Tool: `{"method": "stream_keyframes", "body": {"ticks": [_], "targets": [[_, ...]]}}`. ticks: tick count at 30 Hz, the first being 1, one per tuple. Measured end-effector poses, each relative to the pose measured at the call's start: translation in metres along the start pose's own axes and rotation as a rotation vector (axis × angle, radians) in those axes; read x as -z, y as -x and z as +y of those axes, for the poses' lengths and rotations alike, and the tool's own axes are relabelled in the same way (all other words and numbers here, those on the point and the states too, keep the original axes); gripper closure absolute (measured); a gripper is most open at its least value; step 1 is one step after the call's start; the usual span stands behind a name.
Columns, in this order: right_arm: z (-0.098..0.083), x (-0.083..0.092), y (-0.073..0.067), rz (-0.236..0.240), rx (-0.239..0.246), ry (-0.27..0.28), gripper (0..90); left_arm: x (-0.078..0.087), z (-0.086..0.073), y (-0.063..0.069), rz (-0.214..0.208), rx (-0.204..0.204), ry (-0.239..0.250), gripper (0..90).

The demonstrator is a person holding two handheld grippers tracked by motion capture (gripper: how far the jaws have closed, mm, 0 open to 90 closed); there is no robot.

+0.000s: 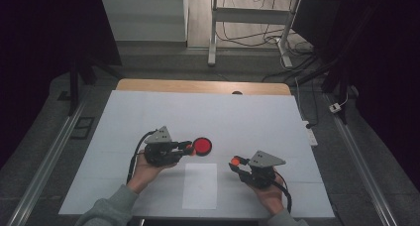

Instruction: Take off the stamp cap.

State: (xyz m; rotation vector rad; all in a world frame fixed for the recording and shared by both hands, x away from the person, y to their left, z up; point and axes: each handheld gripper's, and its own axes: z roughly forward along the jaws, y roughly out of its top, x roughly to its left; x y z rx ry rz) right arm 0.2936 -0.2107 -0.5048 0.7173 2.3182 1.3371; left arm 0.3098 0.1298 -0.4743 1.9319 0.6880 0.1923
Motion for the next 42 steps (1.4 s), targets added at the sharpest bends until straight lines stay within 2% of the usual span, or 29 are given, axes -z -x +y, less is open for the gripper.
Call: {"method": "stream_keyframes", "body": {"ticks": [8, 13, 25, 34, 42], "targets": [[-0.01, 0.024, 0.009, -0.034, -0.034, 0.013, 64.4, 0.004, 0.003, -0.004, 0.017, 0.005, 0.009, 73.0], [-0.014, 0.032, 0.011, -0.044, -0.04, 0.022, 64.4, 0.004, 0.006, -0.005, 0.031, 0.001, 0.009, 73.0], [-0.013, 0.033, 0.013, -0.046, -0.034, 0.018, 64.4, 0.001, 0.015, -0.01, 0.047, -0.005, 0.008, 73.0], [-0.013, 0.034, 0.013, -0.05, -0.041, 0.016, 64.4, -0.009, 0.02, -0.016, 0.045, 0.001, 0.001, 72.9], [-0.014, 0.033, 0.015, -0.056, -0.048, 0.019, 64.4, -0.012, 0.023, -0.017, 0.055, -0.01, -0.002, 72.9]]}}
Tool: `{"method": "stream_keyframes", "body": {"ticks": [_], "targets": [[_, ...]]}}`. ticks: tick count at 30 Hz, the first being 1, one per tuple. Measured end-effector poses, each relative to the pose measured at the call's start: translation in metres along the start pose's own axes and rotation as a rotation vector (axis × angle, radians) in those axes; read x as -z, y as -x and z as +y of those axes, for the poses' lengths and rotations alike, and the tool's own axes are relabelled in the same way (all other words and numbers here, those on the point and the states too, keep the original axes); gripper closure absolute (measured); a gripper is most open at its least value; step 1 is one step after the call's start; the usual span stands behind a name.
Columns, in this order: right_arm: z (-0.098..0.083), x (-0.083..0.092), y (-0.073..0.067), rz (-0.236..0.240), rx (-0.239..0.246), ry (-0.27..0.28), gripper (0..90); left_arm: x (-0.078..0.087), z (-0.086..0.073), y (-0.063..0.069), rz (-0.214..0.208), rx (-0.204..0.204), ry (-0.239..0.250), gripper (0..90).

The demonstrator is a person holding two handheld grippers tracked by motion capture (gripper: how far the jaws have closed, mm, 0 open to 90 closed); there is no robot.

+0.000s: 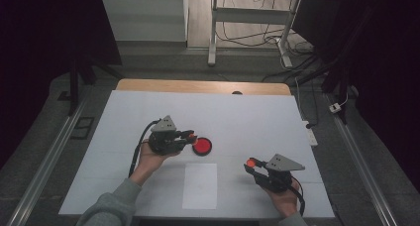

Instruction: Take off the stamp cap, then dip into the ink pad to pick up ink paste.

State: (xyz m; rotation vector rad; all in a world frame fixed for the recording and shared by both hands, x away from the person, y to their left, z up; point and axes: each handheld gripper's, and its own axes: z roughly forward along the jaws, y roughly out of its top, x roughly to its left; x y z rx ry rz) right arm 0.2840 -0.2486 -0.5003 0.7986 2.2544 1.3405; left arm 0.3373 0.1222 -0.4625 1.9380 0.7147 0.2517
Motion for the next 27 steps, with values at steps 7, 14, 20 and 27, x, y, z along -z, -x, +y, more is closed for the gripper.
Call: {"method": "stream_keyframes", "body": {"ticks": [7, 14, 20, 27], "targets": [[-0.001, 0.0, 0.0, 0.0, 0.0, -0.002, 64.3, -0.005, 0.0, -0.003, 0.009, -0.002, -0.014, 73.0], [-0.001, 0.0, 0.0, 0.002, -0.002, -0.003, 64.4, -0.01, -0.002, -0.007, 0.029, 0.0, -0.014, 72.9], [-0.001, 0.0, 0.0, 0.0, -0.004, -0.009, 64.4, -0.019, -0.005, -0.014, 0.038, 0.006, -0.029, 72.9], [-0.002, 0.001, 0.0, -0.002, -0.004, -0.009, 64.4, -0.032, -0.007, -0.018, 0.042, 0.012, -0.047, 72.9]]}}
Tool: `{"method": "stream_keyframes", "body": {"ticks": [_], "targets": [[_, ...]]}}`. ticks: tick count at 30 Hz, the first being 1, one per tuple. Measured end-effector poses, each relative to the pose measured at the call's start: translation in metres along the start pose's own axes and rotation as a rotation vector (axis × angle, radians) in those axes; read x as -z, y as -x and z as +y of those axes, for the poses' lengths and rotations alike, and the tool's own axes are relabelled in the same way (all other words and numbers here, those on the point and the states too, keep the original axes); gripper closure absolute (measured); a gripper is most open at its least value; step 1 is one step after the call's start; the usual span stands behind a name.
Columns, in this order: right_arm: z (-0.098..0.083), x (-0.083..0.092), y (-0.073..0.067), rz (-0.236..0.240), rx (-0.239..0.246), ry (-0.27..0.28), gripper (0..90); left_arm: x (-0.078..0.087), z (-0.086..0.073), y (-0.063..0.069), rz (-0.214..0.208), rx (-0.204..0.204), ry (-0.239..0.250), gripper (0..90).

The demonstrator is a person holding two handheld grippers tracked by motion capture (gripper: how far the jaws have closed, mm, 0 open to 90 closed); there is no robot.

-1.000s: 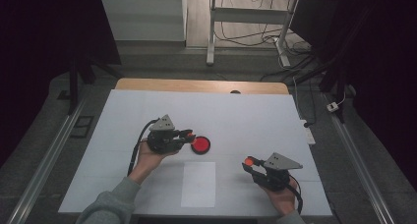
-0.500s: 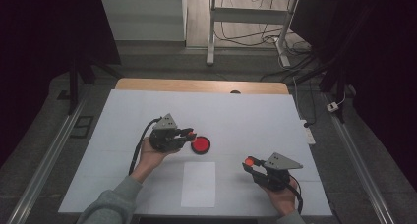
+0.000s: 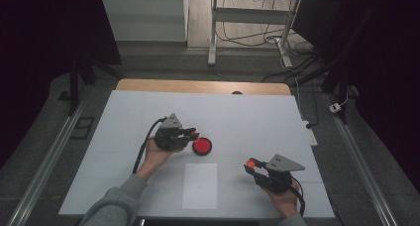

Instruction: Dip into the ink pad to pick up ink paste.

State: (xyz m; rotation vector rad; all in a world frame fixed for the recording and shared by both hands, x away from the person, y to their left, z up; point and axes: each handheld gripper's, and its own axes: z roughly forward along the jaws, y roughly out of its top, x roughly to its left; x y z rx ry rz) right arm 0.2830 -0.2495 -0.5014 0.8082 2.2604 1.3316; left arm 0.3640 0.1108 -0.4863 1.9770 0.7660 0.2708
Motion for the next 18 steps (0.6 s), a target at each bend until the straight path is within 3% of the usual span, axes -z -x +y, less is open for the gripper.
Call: {"method": "stream_keyframes", "body": {"ticks": [18], "targets": [[-0.001, -0.002, -0.001, 0.001, 0.006, -0.012, 64.4, -0.027, -0.004, 0.0, -0.01, -0.008, -0.046, 72.8]]}}
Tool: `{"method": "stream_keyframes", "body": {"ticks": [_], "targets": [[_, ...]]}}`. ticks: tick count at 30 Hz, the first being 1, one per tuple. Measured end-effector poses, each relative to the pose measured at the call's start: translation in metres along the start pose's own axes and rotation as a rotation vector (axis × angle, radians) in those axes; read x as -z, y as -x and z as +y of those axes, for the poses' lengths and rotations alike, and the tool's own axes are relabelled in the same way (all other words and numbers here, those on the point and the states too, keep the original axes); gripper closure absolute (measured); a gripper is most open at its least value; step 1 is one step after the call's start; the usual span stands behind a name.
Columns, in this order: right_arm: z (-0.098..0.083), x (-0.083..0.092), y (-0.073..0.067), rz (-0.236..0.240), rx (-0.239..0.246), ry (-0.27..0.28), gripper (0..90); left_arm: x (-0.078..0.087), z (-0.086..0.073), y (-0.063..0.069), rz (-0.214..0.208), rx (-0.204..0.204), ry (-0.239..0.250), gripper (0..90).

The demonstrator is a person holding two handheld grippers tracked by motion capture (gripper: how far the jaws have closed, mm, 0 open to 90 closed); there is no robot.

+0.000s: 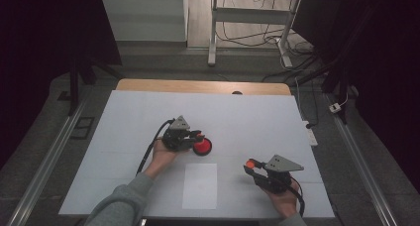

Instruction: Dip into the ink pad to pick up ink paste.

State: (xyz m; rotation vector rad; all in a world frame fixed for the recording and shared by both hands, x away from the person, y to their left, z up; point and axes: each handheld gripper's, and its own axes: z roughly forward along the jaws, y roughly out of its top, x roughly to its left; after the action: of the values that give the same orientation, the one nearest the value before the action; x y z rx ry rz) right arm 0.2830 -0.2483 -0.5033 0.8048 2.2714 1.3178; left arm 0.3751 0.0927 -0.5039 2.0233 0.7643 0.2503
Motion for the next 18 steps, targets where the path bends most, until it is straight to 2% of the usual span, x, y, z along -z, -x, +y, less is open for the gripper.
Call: {"method": "stream_keyframes", "body": {"ticks": [18], "targets": [[0.0, 0.0, -0.002, 0.005, -0.002, 0.004, 64.3, -0.014, -0.004, 0.0, -0.007, -0.001, -0.032, 72.8]]}}
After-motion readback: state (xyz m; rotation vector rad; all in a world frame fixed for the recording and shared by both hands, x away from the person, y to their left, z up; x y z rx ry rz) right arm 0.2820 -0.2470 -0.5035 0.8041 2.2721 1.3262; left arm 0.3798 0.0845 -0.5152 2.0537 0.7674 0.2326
